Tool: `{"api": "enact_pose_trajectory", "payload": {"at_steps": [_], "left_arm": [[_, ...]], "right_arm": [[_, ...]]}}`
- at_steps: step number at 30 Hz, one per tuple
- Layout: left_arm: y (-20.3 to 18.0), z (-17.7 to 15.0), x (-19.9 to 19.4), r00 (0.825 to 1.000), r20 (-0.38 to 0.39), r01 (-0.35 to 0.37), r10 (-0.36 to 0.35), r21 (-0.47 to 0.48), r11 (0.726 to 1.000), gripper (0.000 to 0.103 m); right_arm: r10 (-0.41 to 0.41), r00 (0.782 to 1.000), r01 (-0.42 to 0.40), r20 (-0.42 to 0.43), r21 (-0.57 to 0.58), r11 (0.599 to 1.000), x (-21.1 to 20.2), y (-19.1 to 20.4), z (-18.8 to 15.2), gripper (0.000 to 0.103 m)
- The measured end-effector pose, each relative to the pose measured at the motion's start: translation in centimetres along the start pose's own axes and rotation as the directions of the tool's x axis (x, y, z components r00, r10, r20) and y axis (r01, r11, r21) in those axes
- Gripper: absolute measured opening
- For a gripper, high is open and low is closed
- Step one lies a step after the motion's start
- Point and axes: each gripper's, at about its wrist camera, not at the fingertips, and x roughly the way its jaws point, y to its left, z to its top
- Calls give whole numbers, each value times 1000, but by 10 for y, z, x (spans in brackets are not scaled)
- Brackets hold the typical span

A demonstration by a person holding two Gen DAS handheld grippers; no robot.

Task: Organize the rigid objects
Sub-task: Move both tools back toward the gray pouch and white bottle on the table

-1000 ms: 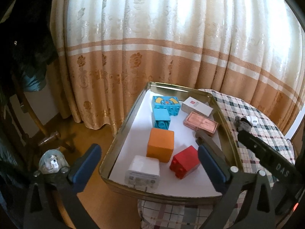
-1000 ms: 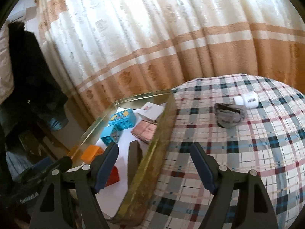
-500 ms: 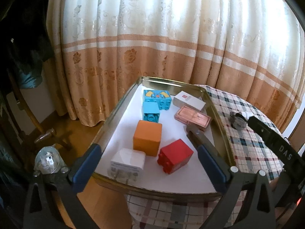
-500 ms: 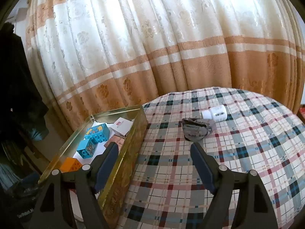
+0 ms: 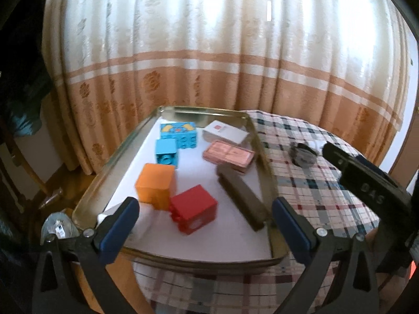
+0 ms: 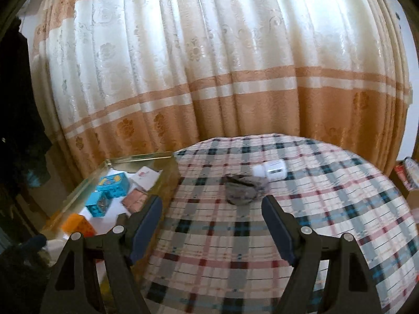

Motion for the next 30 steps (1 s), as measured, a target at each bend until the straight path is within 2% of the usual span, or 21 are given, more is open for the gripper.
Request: {"api": "enact_pose_trajectory", "payload": {"at_steps": [3, 8, 15, 21, 27, 30], "left_arm": [[-11, 1, -1, 1000, 11, 10, -10, 28, 1000, 102], [-32, 4, -1, 999, 22, 46, -48, 71, 996, 102], [-61, 9, 0, 994, 40, 93, -98, 124, 988, 102], [-79, 11, 4, 990, 21, 137, -142, 141, 981, 102], [-94, 12, 9, 986, 3, 163, -165, 155, 974, 102], [-101, 11, 11, 985, -5, 173, -175, 170, 970, 102]], "right_arm": [[-11, 1000, 11, 5, 16, 1000, -1, -9, 2, 80], [-79, 997, 79, 18, 0, 997, -2, -23, 4, 80], [-168, 985, 167, 31, 49, 985, -3, -62, 10, 80], [-196, 980, 192, 28, 116, 975, -5, -90, 14, 80], [-246, 969, 241, 29, 114, 964, -5, -105, 16, 80], [-243, 970, 238, 18, 150, 960, -4, -116, 17, 80]]}}
